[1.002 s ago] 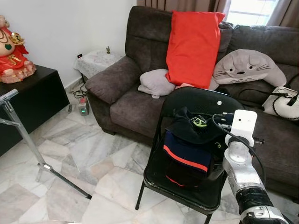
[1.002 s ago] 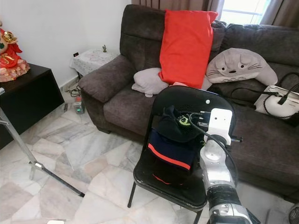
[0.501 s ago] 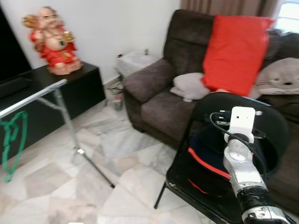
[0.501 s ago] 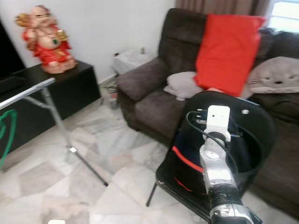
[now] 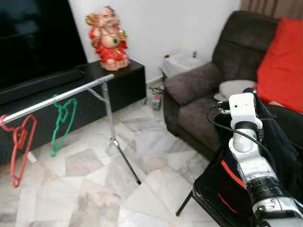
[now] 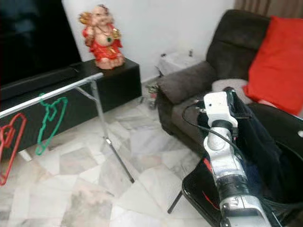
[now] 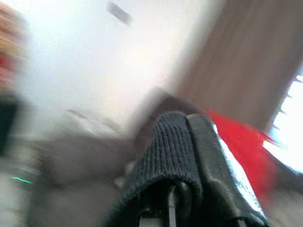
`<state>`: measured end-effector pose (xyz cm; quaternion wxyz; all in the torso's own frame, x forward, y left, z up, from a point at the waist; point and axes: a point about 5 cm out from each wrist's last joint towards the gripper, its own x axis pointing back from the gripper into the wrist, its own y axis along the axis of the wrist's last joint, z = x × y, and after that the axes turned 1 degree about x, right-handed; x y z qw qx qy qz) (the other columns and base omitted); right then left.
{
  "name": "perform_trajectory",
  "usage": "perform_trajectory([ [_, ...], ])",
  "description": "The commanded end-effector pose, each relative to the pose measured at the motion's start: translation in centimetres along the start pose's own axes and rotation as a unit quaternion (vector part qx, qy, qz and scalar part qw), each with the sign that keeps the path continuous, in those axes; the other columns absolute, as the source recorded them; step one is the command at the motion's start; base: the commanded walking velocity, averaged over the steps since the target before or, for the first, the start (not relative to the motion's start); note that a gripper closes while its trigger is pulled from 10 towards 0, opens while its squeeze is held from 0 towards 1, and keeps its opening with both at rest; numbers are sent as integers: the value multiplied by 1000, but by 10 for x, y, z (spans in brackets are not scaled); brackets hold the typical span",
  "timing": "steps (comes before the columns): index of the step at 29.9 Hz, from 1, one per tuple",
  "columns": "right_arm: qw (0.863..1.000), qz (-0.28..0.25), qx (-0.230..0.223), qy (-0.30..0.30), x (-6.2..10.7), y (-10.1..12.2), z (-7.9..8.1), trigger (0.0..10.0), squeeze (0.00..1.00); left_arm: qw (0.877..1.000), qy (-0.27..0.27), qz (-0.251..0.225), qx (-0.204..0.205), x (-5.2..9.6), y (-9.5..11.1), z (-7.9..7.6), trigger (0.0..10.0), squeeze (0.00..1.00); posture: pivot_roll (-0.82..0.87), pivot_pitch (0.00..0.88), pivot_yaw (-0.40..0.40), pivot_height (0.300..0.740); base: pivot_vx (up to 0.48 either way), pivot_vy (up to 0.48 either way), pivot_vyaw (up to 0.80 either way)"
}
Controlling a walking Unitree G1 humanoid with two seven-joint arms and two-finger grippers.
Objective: Hang hanger
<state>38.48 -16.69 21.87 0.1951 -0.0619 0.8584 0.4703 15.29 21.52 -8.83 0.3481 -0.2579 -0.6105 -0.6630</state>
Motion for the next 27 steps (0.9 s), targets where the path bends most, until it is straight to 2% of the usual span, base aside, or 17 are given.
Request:
perform_trajectory([
  [1, 988, -135, -33, 74, -4, 58, 24, 10000, 0, 1000, 2, 5, -10, 1, -2, 3, 10000, 0, 78, 0, 17, 740, 0, 0, 800],
  [2, 982, -157, -44, 97, -2, 67, 29, 10000, 0, 1000, 2, 5, -10, 1, -2, 3, 10000, 0, 78, 0, 17, 740, 0, 0, 800],
  [3, 959, -216, -67, 170, 9, 90, 45, 10000, 0, 1000, 3, 7, -9, 1, -3, 3, 10000, 0, 78, 0, 17, 740, 0, 0, 800],
  [5, 933, -256, -89, 236, 21, 106, 58, 10000, 0, 1000, 3, 8, -9, 1, -4, 3, 10000, 0, 78, 0, 17, 740, 0, 0, 800],
  [6, 924, -267, -96, 258, 26, 110, 61, 10000, 0, 1000, 3, 9, -10, 1, -4, 3, 10000, 0, 76, 0, 17, 740, 0, 0, 800],
  [8, 917, -274, -100, 272, 30, 113, 63, 10000, 0, 1000, 3, 9, -10, 1, -4, 3, 10000, 0, 76, 0, 17, 740, 0, 0, 800],
  [9, 897, -276, -125, 322, 40, 115, 68, 10000, 0, 1000, 3, 10, -10, 1, -5, 3, 10000, 0, 74, 0, 17, 740, 0, 0, 800],
  [12, 878, -259, -144, 375, 50, 106, 74, 10000, 0, 1000, 2, 10, -10, 2, -5, 3, 10000, 0, 74, 0, 17, 740, 0, 0, 800],
  [13, 886, -241, -144, 368, 48, 97, 73, 10000, 0, 1000, 2, 10, -10, 2, -5, 3, 10000, 0, 69, 0, 16, 740, 0, 0, 519],
  [16, 897, -210, -159, 356, 45, 82, 71, 10000, 0, 1000, 1, 10, -10, 1, -5, 3, 10000, 0, 72, 5, 15, 740, 0, 0, 346],
  [17, 910, -156, -195, 331, 41, 61, 66, 10000, 0, 1000, 1, 9, -9, 1, -5, 3, 10000, 0, 71, 7, 13, 740, 0, 0, 0],
  [18, 910, -156, -195, 331, 41, 61, 66, 10000, 0, 1000, 1, 9, -9, 1, -5, 3, 10000, 0, 71, 7, 13, 740, 0, 0, 0],
  [21, 937, -31, -201, 283, 39, 17, 63, 10000, 0, 1000, 3, 9, -8, 1, -4, 3, 10000, 0, 69, 13, 15, 740, 0, 0, 0],
  [23, 942, 59, -231, 238, 46, -15, 61, 10000, 0, 1000, 4, 9, -7, 1, -4, 4, 10000, 0, 77, 21, 16, 740, 0, 0, 0],
  [24, 940, 88, -248, 218, 50, -25, 60, 10000, 0, 1000, 5, 9, -6, 1, -4, 4, 10000, 0, 82, 25, 16, 740, 0, 0, 0],
  [25, 940, 88, -248, 218, 50, -25, 60, 10000, 0, 1000, 5, 9, -6, 1, -4, 4, 10000, 0, 82, 25, 16, 740, 0, 0, 0],
  [27, 929, 164, -276, 184, 60, -48, 61, 10000, 0, 1000, 9, 8, -3, 1, -4, 5, 10000, 0, 79, 28, 17, 740, 0, 0, 0],
])
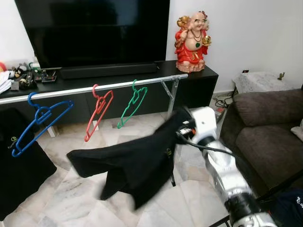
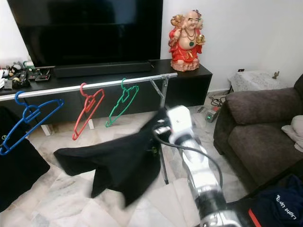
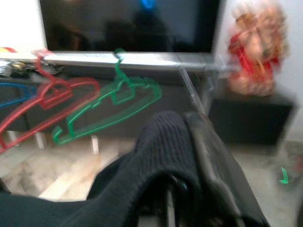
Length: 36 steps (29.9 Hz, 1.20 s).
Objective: Hang hanger
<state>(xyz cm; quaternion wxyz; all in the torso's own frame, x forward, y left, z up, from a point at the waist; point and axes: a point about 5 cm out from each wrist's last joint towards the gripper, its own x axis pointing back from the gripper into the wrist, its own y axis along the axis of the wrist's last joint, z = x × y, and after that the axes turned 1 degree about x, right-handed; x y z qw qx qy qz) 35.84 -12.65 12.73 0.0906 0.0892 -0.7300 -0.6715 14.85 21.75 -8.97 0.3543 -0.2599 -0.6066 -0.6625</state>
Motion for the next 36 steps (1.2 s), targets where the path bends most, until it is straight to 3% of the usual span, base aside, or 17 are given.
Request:
perform_trajectory([
  [1, 997, 36, -41, -52, 4, -13, -13, 10000, 0, 1000, 10, 1, 7, 0, 1, 4, 10000, 0, 81, 24, 16, 740, 0, 0, 0],
  [4, 993, 75, -60, -71, 13, -37, -13, 10000, 0, 999, 24, -2, 32, 0, 0, 9, 10000, 0, 86, 19, 16, 740, 0, 0, 0],
  [11, 986, 112, -95, -83, 22, -62, -6, 10000, 0, 996, 52, -5, 67, 2, -2, 20, 10000, 0, 89, 0, 16, 740, 0, 0, 0],
  [25, 988, 97, -78, -93, 22, -60, -9, 10000, 0, 997, 55, -9, 61, 3, -1, 24, 10000, 0, 86, 0, 23, 740, 0, 0, 680],
  [36, 982, 130, -76, -115, 34, -79, -20, 10000, 0, 989, 45, -130, 61, -4, 48, 27, 10000, 0, 94, 0, 22, 740, 0, 0, 800],
])
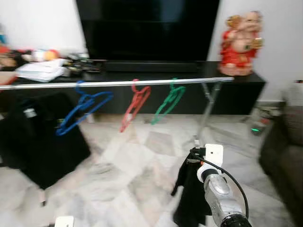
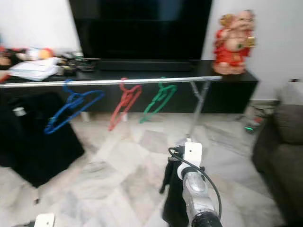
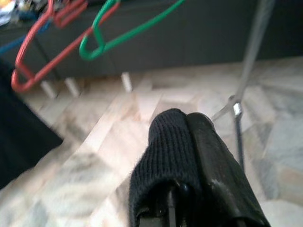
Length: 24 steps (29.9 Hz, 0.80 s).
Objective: Hang hanger
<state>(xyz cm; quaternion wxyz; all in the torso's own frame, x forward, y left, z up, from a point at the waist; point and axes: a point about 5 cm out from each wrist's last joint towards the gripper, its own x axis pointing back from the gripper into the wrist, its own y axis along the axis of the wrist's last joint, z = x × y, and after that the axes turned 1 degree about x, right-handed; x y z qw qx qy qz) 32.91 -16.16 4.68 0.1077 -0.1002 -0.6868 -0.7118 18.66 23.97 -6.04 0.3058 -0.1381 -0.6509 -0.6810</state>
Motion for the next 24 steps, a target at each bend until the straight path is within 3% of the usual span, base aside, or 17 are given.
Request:
perform_trajectory([
  [1, 1000, -2, -5, -2, 0, 0, 0, 10000, 0, 1000, 4, -28, 12, -2, 10, 4, 10000, 0, 93, 0, 23, 740, 0, 0, 0],
  [5, 999, 41, -15, -19, 5, -22, -7, 10000, 0, 990, -16, -139, 4, -8, 54, -2, 10000, 0, 102, 0, 24, 740, 0, 0, 0],
  [9, 997, 51, -31, -39, 8, -28, -12, 10000, 0, 974, -39, -225, -3, -3, 87, -12, 10000, 0, 101, 0, 22, 740, 0, 0, 0],
  [15, 998, 51, -26, -38, 6, -26, -12, 10000, 0, 961, -46, -273, 7, 0, 115, -21, 10000, 0, 112, 0, 13, 740, 0, 0, 0],
  [24, 998, 45, -14, -34, 4, -23, -4, 10000, 0, 953, -55, -297, 11, 6, 139, -25, 10000, 0, 117, 3, 21, 740, 0, 459, 0],
])
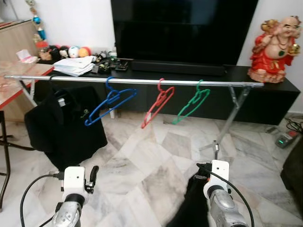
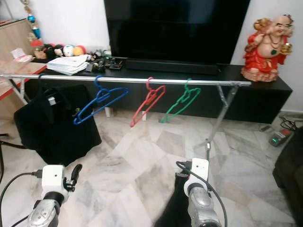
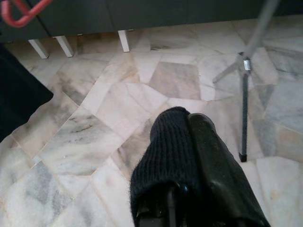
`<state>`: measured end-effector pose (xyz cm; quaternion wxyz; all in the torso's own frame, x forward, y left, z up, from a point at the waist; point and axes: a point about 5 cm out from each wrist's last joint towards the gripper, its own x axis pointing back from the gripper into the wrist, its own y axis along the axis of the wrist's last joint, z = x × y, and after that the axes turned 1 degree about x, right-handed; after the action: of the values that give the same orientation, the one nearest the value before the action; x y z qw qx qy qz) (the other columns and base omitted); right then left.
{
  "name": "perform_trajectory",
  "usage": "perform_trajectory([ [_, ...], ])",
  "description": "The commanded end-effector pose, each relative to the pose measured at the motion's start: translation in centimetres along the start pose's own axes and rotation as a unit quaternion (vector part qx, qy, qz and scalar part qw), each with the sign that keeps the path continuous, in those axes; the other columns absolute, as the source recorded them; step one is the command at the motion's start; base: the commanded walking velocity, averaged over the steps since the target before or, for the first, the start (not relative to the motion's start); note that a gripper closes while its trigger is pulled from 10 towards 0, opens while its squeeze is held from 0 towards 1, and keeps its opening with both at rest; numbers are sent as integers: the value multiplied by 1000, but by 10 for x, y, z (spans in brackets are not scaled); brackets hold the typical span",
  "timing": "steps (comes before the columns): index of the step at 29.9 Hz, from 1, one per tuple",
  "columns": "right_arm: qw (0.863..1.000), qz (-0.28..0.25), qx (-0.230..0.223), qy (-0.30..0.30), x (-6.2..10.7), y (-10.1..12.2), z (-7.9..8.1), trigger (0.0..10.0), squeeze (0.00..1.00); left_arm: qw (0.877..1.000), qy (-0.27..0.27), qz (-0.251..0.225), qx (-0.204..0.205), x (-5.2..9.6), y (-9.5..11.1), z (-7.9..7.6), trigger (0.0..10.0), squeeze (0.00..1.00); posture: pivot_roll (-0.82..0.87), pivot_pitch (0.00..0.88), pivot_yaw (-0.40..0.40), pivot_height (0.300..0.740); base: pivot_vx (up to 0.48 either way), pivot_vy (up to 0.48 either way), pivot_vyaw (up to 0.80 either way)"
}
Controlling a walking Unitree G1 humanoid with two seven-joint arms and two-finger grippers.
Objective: Hang hanger
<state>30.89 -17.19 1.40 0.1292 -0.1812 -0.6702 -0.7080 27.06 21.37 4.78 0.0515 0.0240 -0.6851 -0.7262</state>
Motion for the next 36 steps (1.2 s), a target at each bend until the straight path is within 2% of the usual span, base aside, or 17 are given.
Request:
perform_trajectory([
  [1, 1000, -28, 1, 8, -4, 15, 9, 10000, 0, 1000, 4, -1, 1, 0, 4, 5, 10000, 0, 117, 5, 21, 740, 0, 480, 0],
  [18, 999, -23, -14, -25, -4, 14, 5, 10000, 0, 1000, -8, 15, 6, 2, 9, 4, 10000, 0, 123, 18, 30, 740, 0, 480, 0],
  [20, 999, -21, -12, -29, -5, 14, 4, 10000, 0, 1000, -14, 13, 6, 1, 10, 3, 10000, 0, 125, 17, 30, 740, 0, 0, 0],
  [23, 999, -20, -20, -31, -5, 14, 4, 10000, 0, 999, -25, 10, 23, 0, 15, 0, 10000, 0, 131, 14, 30, 740, 0, 0, -800],
  [31, 999, -23, -10, -26, -5, 15, 6, 10000, 0, 999, -30, 5, 28, -1, 21, -1, 10000, 0, 131, 17, 29, 740, 0, 0, -800],
  [36, 1000, -21, 0, -22, -5, 13, 7, 10000, 0, 999, -33, 4, 32, -2, 23, -2, 10000, 0, 133, 16, 28, 740, 0, 0, 0],
])
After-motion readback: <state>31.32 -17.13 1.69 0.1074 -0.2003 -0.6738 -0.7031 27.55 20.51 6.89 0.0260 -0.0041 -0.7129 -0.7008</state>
